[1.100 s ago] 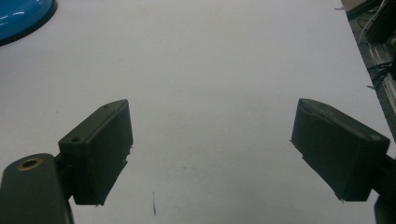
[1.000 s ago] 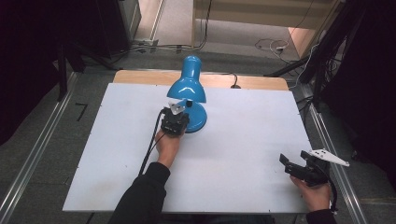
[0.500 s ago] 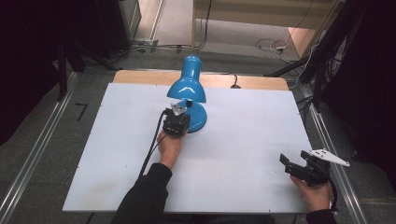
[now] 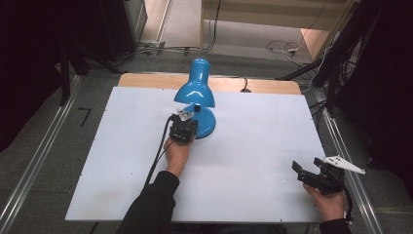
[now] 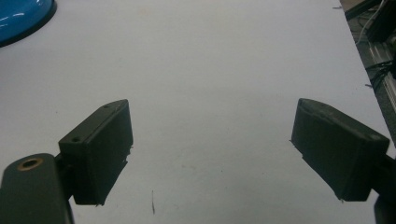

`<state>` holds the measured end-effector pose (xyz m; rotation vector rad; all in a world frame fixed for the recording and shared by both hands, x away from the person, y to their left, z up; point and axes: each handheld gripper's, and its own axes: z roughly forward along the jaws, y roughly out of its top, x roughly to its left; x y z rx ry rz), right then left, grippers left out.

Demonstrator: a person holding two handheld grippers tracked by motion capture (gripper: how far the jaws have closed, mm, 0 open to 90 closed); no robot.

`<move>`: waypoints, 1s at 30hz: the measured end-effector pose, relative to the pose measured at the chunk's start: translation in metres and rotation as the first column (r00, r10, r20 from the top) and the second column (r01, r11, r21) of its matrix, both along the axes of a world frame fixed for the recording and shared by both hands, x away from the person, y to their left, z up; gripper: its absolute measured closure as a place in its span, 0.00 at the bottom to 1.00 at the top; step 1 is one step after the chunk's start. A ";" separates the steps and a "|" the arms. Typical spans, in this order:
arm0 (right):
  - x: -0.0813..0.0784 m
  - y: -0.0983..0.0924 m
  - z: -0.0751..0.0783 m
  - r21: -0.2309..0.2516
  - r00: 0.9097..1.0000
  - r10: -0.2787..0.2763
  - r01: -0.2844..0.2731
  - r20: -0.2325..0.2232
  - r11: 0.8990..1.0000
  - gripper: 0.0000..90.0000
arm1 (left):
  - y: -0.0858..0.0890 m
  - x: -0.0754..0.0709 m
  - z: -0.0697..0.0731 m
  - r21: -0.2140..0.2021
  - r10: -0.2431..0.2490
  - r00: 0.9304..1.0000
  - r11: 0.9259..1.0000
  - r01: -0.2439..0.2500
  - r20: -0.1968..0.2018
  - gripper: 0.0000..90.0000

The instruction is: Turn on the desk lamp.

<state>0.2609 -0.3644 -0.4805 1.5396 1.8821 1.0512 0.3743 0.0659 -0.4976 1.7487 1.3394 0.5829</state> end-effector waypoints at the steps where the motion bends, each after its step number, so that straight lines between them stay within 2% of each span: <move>1: 0.000 0.000 0.000 0.000 1.000 -0.002 0.002 -0.003 1.000 0.12 | 0.001 0.000 0.000 -0.001 -0.001 1.000 1.000 0.001 -0.003 1.00; 3: 0.000 0.000 0.000 0.000 1.000 0.000 0.000 -0.004 1.000 0.12 | 0.001 0.000 -0.001 -0.019 0.002 1.000 1.000 -0.002 -0.004 1.00; 6: 0.000 0.000 0.000 -0.001 1.000 0.002 -0.002 -0.003 1.000 0.12 | 0.002 -0.001 -0.002 -0.026 0.009 1.000 1.000 -0.009 -0.005 1.00; 16: -0.001 -0.001 0.000 0.005 1.000 -0.001 0.001 -0.004 1.000 0.12 | 0.001 -0.001 -0.002 -0.033 0.016 1.000 0.999 -0.016 -0.008 1.00; 20: -0.001 -0.001 0.000 0.004 1.000 0.001 -0.001 0.000 1.000 0.12 | 0.000 -0.002 -0.002 -0.021 0.017 1.000 1.000 -0.017 -0.002 1.00; 30: 0.000 -0.001 0.000 0.004 1.000 -0.001 0.002 -0.007 1.000 0.12 | 0.000 -0.001 -0.003 -0.023 0.024 1.000 0.999 -0.024 0.001 1.00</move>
